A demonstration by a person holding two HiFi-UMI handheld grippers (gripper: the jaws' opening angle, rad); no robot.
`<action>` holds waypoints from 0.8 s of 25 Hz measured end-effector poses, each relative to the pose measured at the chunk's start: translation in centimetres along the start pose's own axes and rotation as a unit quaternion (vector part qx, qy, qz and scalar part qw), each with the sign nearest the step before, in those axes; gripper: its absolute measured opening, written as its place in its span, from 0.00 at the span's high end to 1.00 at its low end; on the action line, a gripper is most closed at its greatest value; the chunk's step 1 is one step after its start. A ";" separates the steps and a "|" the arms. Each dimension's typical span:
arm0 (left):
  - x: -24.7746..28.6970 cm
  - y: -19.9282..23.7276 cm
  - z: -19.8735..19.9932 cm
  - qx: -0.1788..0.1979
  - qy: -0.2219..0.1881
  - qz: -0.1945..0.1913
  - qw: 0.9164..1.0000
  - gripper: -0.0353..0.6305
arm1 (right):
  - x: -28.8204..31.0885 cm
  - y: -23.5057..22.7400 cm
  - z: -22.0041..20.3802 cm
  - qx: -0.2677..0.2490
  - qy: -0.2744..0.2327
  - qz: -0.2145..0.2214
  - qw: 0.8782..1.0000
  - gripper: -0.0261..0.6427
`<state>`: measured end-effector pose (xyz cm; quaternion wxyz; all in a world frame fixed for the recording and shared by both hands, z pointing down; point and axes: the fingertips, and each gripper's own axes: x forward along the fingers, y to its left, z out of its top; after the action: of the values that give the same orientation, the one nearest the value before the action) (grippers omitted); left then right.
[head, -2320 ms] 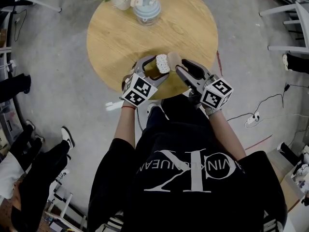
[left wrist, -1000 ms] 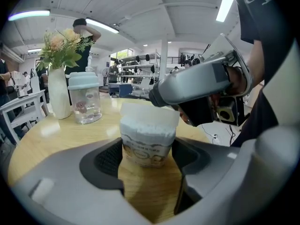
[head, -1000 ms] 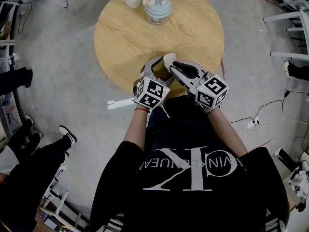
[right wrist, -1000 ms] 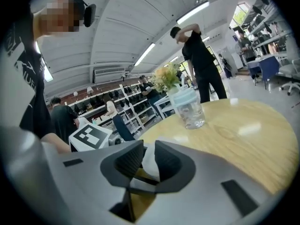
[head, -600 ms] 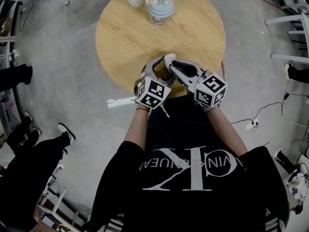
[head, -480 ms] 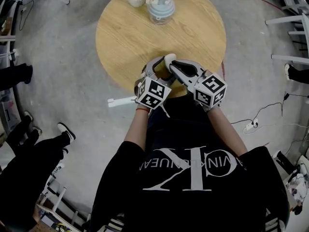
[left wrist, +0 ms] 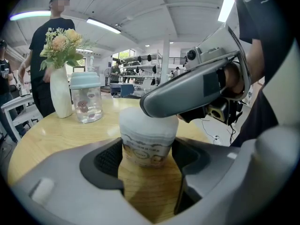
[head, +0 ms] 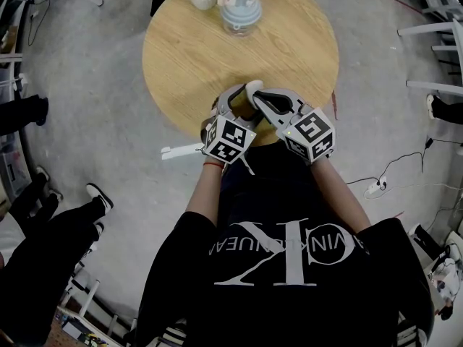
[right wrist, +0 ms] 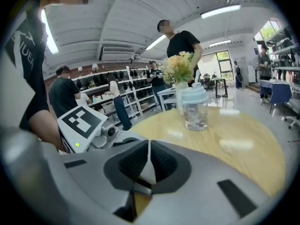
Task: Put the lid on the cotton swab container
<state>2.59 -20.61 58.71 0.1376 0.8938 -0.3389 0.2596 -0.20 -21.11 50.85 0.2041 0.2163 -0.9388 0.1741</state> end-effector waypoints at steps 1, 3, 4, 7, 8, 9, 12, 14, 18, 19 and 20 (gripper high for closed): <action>0.0 0.0 0.0 0.000 0.000 0.000 1.000 0.45 | 0.0 0.0 0.0 -0.001 0.002 -0.001 1.000 0.92; -0.1 -0.1 0.1 0.000 0.000 0.000 1.000 0.45 | 0.0 0.0 0.1 -0.005 0.006 -0.004 1.000 0.92; -0.1 -0.1 0.1 0.000 0.000 0.000 1.000 0.45 | 0.0 0.1 0.1 -0.008 0.009 -0.005 1.000 0.92; -0.2 -0.1 0.1 0.000 0.001 -0.001 1.000 0.45 | 0.1 0.2 0.1 -0.025 0.019 -0.007 0.999 0.92; -0.2 -0.1 0.1 0.000 0.001 -0.001 1.000 0.44 | 0.1 0.2 0.1 -0.028 0.024 -0.007 0.999 0.93; -0.2 -0.1 0.1 0.000 0.001 -0.001 1.000 0.45 | 0.2 0.2 0.1 -0.030 0.028 -0.007 0.999 0.93; -0.1 -0.1 0.0 0.000 0.000 -0.001 1.000 0.45 | 0.3 0.2 0.0 -0.029 0.037 -0.008 0.999 0.93; -0.1 -0.1 0.0 0.000 -0.001 -0.002 1.000 0.44 | 0.3 0.2 0.0 -0.030 0.042 -0.009 0.999 0.93; -0.2 -0.1 0.1 -0.001 -0.001 -0.002 1.000 0.44 | 0.3 0.3 0.0 -0.041 0.050 -0.010 0.998 0.93; -0.2 -0.1 0.1 -0.001 -0.001 -0.003 1.000 0.44 | 0.3 0.4 0.0 -0.039 0.049 -0.010 0.998 0.93; -0.3 -0.2 0.2 -0.001 -0.001 -0.003 1.000 0.45 | 0.2 0.4 0.1 -0.037 0.047 -0.009 0.998 0.93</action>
<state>2.61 -20.42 58.39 0.1390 0.8948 -0.3368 0.2579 -0.57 -20.91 50.80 0.2579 0.2089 -0.9317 0.1475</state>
